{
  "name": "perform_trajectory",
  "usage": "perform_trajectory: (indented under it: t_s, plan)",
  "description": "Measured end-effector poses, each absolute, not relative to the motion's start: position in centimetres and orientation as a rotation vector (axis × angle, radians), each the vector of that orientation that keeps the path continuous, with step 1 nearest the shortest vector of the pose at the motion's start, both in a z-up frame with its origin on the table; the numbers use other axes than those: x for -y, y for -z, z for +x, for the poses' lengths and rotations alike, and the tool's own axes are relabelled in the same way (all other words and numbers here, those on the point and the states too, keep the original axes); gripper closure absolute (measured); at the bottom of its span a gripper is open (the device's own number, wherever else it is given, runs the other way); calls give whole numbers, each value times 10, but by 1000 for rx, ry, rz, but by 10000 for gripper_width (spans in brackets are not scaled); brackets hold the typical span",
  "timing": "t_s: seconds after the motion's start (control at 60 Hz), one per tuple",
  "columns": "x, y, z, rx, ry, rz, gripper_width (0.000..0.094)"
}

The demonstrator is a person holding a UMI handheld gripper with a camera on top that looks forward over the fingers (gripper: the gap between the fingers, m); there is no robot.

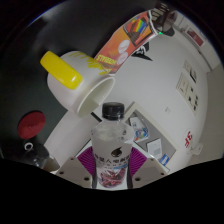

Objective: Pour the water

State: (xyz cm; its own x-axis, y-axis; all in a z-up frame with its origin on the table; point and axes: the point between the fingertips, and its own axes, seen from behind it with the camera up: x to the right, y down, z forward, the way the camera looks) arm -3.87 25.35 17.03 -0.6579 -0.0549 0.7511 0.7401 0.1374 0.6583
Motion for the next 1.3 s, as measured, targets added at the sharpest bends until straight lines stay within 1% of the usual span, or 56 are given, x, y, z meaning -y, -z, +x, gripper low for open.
perform_trajectory:
  t_s: [0.1, 0.167, 0.267, 0.367, 0.433, 0.45, 0.483, 0.55, 0.583, 0.6, 0.683, 0.7, 0.8, 0.883, 1.017, 1.183, 1.2, 1.217, 1.3]
  plan:
    - [-249, -181, -41, 1739, 1559, -679, 558]
    - [-244, -200, -42, 1659, 1482, -763, 556]
    - [-234, -246, -38, 1405, 1269, -992, 554]
    - [-227, -295, -33, 1060, 921, -1255, 555]
    - [-224, -315, -26, 828, 682, -1401, 554]
    - [-217, -317, -26, 772, 643, -1427, 553]
    - [-224, -320, -16, 681, 498, -1479, 553]
    - [-224, -311, -11, 511, 280, -1571, 553]
    - [-217, -300, -17, 427, 205, -1610, 554]
    - [-221, -299, -2, 398, 148, -1634, 556]
    - [-221, -260, 16, 260, 3, -1722, 554]
    - [-217, -247, 4, 232, 5, -1735, 555]
    - [-232, -201, 34, 160, -53, -1803, 554]
    - [-233, -159, 33, 124, -68, -1842, 556]
    - [-238, -112, 38, 115, -56, -1890, 555]
    - [-237, -66, 40, 135, -29, -1941, 553]
    - [-235, -64, 40, 136, -28, -1940, 552]
    - [-237, -70, 40, 133, -29, -1906, 552]
    - [-233, -68, 40, 119, -26, -1896, 535]
